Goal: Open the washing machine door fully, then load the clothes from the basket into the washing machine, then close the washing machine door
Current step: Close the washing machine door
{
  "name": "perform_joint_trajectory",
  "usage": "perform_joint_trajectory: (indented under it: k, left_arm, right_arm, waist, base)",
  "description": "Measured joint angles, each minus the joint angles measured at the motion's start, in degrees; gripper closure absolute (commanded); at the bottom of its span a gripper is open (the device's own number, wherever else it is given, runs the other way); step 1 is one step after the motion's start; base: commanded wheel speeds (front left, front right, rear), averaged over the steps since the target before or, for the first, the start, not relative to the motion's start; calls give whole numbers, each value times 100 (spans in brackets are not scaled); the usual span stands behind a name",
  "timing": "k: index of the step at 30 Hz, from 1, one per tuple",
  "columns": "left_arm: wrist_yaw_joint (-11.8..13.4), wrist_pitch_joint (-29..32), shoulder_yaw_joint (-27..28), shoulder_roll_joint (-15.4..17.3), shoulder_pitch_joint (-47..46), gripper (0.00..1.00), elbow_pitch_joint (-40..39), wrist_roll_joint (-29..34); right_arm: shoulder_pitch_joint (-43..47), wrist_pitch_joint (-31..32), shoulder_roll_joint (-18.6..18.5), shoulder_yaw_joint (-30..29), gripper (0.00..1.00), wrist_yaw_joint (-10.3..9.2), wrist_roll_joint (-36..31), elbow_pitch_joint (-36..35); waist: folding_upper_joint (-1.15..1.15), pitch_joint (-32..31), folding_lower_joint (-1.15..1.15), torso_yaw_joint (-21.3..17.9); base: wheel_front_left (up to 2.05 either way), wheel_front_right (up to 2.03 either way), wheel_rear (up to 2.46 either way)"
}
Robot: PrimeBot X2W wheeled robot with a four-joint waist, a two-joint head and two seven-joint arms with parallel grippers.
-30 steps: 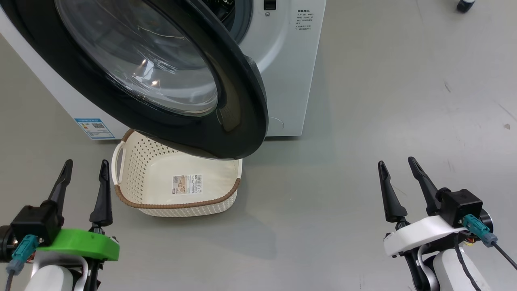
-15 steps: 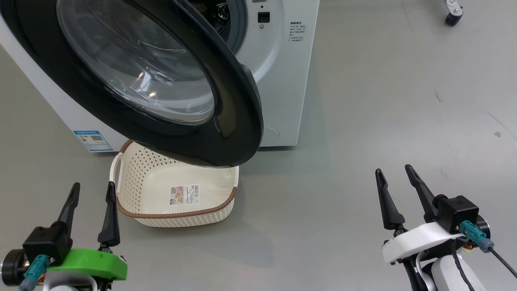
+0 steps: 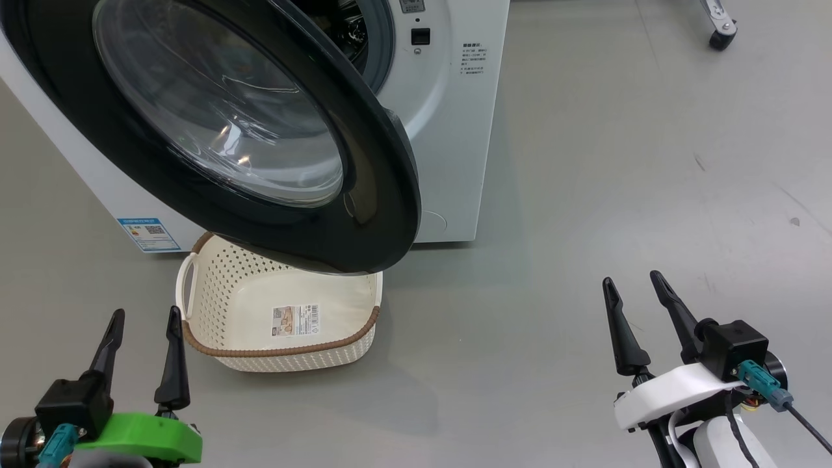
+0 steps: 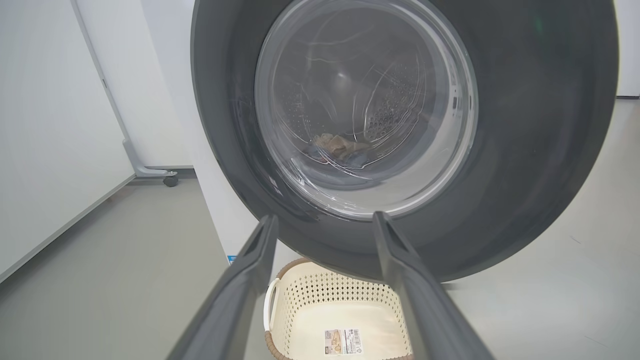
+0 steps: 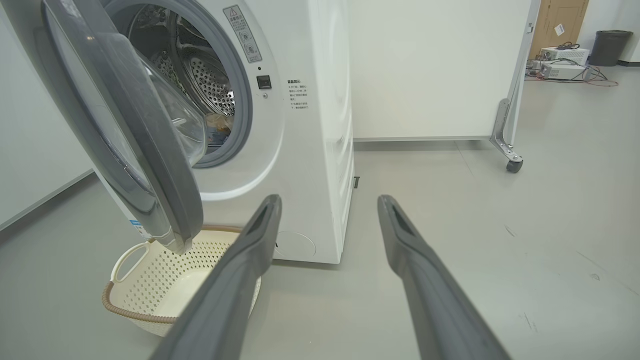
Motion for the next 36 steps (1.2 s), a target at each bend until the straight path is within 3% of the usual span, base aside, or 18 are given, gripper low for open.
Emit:
perform_joint_trajectory:
  k: [22,23,25,26,27,36]
  left_arm:
    - [-199,0,229,-198,9,0,-80,254]
    - [-207,0,233,-215,9,0,-88,278]
    - [-243,0,241,-245,9,0,-87,290]
    - [-248,0,244,-253,9,0,-87,291]
    - [-255,0,246,-254,9,0,-86,290]
    - [-307,0,301,-294,9,0,-81,346]
  right_arm:
    - [27,0,-1,1,0,0,7,-4]
    - [27,0,-1,1,9,0,7,-4]
    - [27,0,-1,1,51,0,7,-4]
    - [27,0,-1,1,66,0,7,-5]
    - [27,0,-1,0,100,1,7,-5]
    - [27,0,0,-20,100,0,8,-62]
  waist:
    - [0,-14,0,46]
    - [0,-12,0,49]
    - [0,-9,0,55]
    - [0,-8,0,58]
    - [0,-7,0,61]
    - [0,16,0,75]
  base:
    - [0,0,0]
    - [0,0,0]
    - [0,0,0]
    - [0,0,0]
    - [0,0,0]
    - [0,0,0]
